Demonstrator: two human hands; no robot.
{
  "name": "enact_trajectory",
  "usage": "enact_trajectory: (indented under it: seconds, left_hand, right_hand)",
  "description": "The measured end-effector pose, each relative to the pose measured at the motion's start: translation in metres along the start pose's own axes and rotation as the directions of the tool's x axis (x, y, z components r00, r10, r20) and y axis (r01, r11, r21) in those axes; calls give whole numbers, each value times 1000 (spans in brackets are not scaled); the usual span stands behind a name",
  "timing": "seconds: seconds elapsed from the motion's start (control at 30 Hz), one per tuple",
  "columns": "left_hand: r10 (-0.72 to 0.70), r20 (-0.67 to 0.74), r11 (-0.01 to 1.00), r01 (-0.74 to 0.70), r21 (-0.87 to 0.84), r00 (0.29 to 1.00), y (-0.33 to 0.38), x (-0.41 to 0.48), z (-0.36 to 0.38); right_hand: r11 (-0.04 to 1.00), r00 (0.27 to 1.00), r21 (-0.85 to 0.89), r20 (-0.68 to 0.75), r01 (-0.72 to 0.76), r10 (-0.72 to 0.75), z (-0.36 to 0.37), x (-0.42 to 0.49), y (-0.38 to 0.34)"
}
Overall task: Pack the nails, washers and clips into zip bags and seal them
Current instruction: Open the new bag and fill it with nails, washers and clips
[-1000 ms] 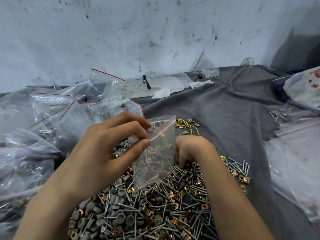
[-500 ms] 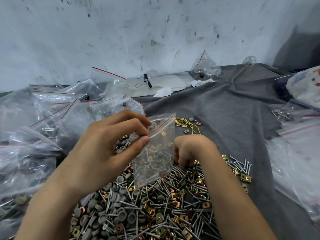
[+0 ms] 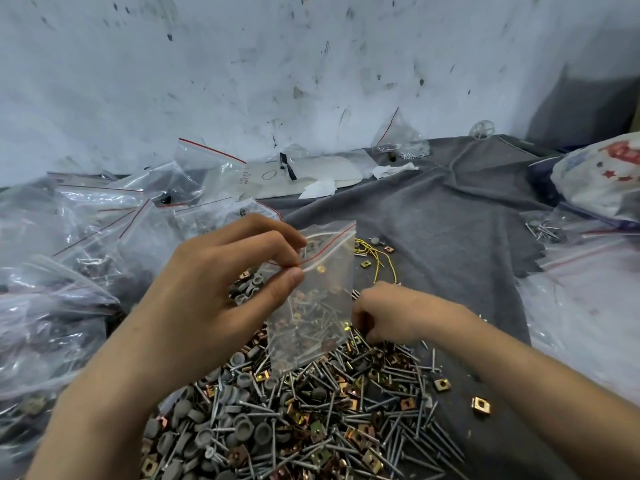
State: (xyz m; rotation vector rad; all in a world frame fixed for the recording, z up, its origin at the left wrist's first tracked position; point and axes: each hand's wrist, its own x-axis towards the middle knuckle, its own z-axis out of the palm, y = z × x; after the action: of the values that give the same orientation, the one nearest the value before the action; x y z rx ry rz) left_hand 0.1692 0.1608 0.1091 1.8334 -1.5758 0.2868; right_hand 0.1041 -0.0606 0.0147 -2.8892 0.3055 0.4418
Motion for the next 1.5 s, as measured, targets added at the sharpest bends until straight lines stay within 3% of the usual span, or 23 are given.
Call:
enact_trajectory:
  seconds: [0.2,0.5,0.67,1.03,1.4,1.5]
  left_hand:
    - [14,6,1000,-14,-1,1000,4,0,-1]
    - [18,19,1000,-18,-16,1000,5,-2,-2]
    - [16,29,1000,-16,-15,999,6,-1,-1]
    - [18,29,1000,-18,-11,999,6,-2,-2]
    - [-1,47,1000,1,-5,999,6,-2,0]
    - [0,50,1000,0,0,999,6,-1,0]
  right_hand:
    - [995,995,8,6,97,-97,8,-8,-2]
    - [999,999,-27,-27,-41,40,19,-9,-3]
    - [996,998,-84,-64,1,-6,19,-10,-1]
    - [992,987,86,-139,88,-76,15,-11,11]
    - [985,982,-59,-89,163,-168,18,-8,12]
    - [986,975,-59,-150,158,-165,23,-8,11]
